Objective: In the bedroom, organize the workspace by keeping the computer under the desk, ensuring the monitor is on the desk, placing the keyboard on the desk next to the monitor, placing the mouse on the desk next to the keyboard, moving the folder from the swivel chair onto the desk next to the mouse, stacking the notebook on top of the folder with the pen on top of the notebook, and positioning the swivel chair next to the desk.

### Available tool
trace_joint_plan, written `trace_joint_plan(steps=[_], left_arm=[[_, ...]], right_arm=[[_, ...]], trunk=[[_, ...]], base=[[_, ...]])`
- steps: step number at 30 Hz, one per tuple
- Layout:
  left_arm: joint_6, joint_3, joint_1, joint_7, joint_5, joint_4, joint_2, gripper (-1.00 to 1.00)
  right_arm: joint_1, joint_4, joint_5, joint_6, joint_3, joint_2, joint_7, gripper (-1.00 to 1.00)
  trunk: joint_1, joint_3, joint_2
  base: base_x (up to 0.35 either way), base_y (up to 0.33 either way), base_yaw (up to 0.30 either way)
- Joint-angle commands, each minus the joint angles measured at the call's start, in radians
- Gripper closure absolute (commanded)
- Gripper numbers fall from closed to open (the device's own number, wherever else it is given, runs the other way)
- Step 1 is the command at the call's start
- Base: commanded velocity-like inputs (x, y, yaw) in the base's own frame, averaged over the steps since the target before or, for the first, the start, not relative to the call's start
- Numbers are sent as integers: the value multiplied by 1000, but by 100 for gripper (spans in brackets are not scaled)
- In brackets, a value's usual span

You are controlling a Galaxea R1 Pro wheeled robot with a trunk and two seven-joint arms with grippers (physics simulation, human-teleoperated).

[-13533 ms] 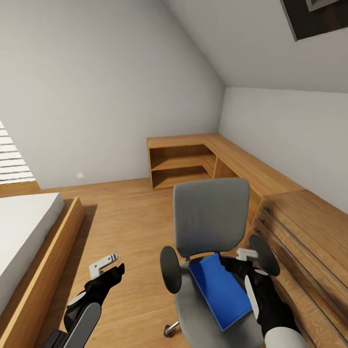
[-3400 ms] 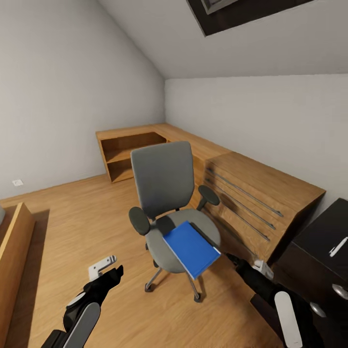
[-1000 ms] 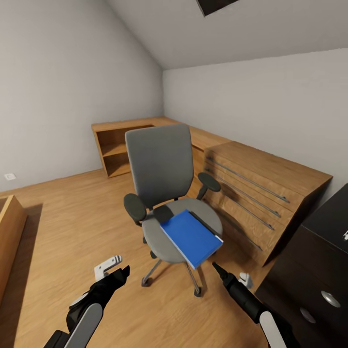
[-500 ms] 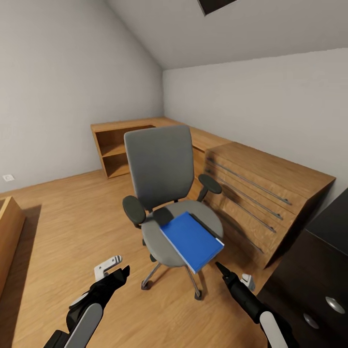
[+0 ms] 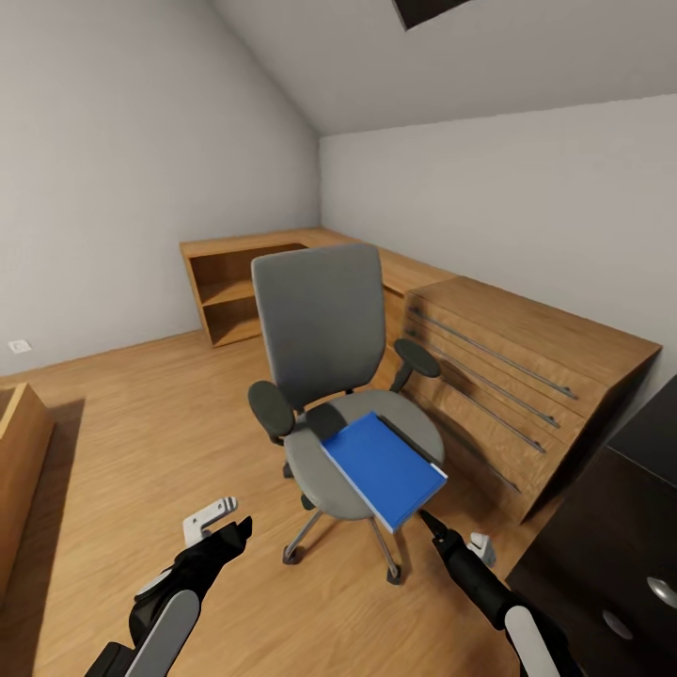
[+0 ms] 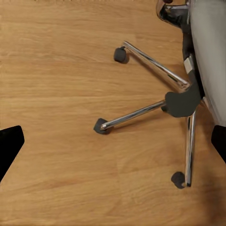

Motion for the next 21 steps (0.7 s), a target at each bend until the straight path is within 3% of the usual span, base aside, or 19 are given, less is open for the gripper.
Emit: trace_joint_plan(steps=[1,11,21], left_arm=[[1,-2,-1,8,6,-1,1,-100],[2,-2,-1,8,7,-1,1,-100],[4,-2,-1,7,10,-1,1,-100]], right_arm=[[-1,0,-6,9,-4,1,2,-100],[-1,0,-7,9,-5,1,2,-100],[-1,3,-10,9,-5,1,0,-100]], trunk=[[0,-1,0],[0,-1,0],[0,-1,0]], base=[[0,165,0],[0,74,0],[99,1,0]])
